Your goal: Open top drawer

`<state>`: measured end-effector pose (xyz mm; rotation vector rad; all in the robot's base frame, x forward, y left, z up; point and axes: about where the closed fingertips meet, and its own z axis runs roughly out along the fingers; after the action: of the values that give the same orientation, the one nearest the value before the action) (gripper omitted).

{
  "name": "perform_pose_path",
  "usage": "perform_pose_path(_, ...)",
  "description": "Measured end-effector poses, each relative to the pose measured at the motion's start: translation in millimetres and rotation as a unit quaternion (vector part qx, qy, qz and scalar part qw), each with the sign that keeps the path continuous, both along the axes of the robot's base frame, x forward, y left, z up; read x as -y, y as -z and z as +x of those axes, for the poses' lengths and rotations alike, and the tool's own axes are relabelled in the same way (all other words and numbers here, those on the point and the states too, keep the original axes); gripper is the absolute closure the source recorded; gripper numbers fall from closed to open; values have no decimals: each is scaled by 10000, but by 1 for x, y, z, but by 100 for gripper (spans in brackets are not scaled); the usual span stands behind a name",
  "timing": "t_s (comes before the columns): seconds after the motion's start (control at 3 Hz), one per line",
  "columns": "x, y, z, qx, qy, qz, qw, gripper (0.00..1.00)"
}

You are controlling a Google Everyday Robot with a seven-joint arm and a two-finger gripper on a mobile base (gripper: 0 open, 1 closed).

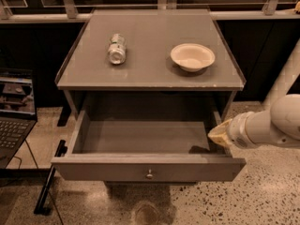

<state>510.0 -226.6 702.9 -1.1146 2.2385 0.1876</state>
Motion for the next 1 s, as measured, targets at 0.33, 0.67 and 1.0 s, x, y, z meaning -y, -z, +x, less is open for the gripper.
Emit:
perform_pose_path(0.33, 1, -5, 3, 106, 34, -12, 9999, 82)
perform_pose_path(0.67, 1, -5, 3, 104, 33, -12, 9999, 57)
perform_pose_path(1.0, 1, -5, 3, 104, 33, -12, 9999, 36)
